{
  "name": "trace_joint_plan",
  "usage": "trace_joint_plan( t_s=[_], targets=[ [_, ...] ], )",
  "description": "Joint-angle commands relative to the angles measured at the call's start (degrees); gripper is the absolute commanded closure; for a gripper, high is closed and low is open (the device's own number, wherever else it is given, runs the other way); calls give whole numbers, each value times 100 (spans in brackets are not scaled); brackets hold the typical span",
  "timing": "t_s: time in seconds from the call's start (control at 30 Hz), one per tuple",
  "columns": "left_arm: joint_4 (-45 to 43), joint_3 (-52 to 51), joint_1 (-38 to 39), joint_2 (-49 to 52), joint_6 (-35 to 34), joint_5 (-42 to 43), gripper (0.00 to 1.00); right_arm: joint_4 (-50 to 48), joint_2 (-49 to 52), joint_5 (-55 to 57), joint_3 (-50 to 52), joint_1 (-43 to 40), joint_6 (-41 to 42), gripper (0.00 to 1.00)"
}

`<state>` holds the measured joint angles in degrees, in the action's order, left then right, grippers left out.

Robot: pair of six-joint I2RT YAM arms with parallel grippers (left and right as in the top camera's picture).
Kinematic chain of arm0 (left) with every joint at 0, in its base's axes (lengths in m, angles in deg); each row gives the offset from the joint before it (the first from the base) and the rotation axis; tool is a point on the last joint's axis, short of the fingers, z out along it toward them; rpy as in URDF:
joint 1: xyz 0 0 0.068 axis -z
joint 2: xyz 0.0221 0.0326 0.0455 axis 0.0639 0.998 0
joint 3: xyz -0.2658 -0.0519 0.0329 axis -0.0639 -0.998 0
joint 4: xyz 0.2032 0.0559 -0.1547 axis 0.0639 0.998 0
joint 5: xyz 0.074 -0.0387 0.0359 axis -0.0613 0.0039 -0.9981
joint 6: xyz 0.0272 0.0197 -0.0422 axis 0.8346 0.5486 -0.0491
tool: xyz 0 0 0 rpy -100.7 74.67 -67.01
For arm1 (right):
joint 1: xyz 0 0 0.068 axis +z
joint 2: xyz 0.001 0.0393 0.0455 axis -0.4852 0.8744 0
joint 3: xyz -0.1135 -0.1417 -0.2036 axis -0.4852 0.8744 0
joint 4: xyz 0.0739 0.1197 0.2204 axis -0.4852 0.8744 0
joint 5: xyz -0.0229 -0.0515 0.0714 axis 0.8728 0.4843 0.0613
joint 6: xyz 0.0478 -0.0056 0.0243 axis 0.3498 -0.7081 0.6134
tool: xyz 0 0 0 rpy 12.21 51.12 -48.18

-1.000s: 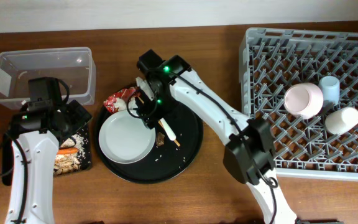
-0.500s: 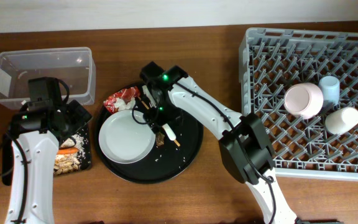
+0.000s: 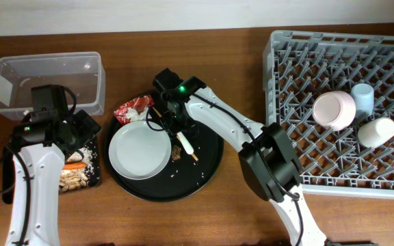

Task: Sort waste into correct bins and load items into the dishwasher rack
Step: 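Move the right gripper down to the white fork, then grasp the fork and place it in the rack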

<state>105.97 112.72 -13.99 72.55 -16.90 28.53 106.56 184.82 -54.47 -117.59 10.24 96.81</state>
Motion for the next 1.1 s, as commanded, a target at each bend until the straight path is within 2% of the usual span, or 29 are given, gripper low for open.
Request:
trace_joint_plan(
  t_s=[0.0, 0.4, 0.57, 0.83, 1.07],
  targets=[
    [7, 111, -24, -96, 28, 0, 1, -92, 212, 181, 24, 35, 50, 33],
    [7, 111, -22, -96, 28, 0, 1, -511, 214, 334, 400, 35, 52, 42],
    [9, 111, -22, -96, 26, -2, 1, -514, 214, 463, 402, 35, 55, 48],
    [9, 111, -22, -96, 28, 0, 1, -245, 188, 437, 275, 31, 57, 50],
    [7, 111, -22, -96, 28, 0, 1, -127, 177, 323, 251, -48, 201, 62]
  ],
)
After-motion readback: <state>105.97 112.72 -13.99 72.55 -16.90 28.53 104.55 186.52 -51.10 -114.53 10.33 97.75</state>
